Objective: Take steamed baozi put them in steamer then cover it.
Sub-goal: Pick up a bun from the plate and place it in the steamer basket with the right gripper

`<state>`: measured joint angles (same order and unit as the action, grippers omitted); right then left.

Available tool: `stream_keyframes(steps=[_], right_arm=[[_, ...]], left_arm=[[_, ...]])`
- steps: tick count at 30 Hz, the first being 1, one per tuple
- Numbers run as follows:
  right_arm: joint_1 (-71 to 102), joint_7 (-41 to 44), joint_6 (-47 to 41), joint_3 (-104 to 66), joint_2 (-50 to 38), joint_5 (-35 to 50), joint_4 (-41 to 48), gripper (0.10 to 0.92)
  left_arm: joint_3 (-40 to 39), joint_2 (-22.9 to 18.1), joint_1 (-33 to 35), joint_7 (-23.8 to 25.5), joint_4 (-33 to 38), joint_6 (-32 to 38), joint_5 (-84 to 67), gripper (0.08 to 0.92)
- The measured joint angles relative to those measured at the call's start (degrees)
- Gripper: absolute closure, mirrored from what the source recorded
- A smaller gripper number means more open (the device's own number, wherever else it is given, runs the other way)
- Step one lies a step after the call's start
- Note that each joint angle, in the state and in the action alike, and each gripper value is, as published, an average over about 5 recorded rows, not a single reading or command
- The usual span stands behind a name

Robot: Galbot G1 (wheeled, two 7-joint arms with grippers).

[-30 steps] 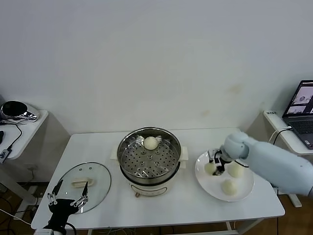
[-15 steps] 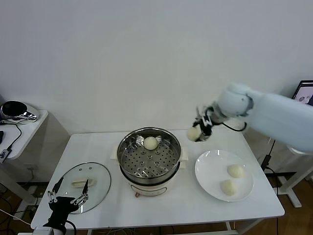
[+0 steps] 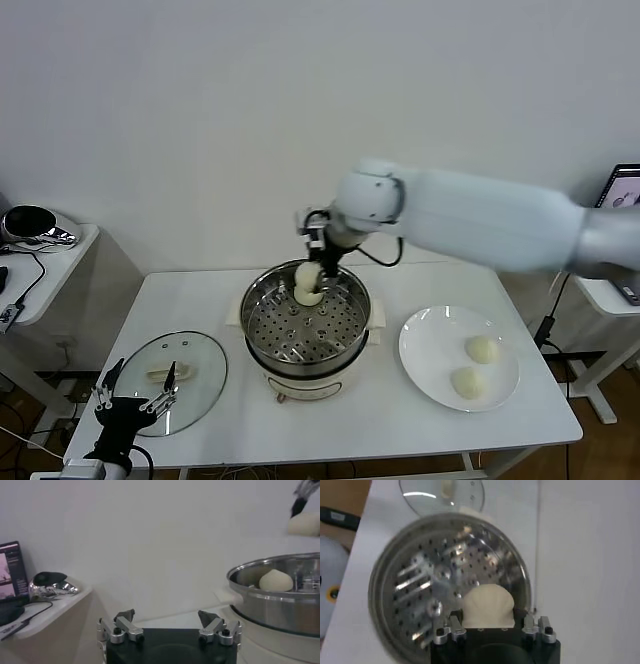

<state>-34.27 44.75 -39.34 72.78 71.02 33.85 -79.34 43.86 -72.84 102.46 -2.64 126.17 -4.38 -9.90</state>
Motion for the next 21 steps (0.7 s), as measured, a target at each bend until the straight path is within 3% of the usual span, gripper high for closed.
stream_keyframes(steps=[17, 21], right_arm=[[9.5, -2.8, -1.4, -0.7, 11.1, -1.6, 11.0, 0.406], [10.2, -2.9, -1.8, -1.0, 11.7, -2.2, 12.0, 0.347]], left_arm=[[-0.1, -0.1, -0.4, 0.0, -0.5, 0.1, 0.0, 0.177], [-0.1, -0.1, -0.4, 0.0, -0.5, 0.1, 0.0, 0.177]])
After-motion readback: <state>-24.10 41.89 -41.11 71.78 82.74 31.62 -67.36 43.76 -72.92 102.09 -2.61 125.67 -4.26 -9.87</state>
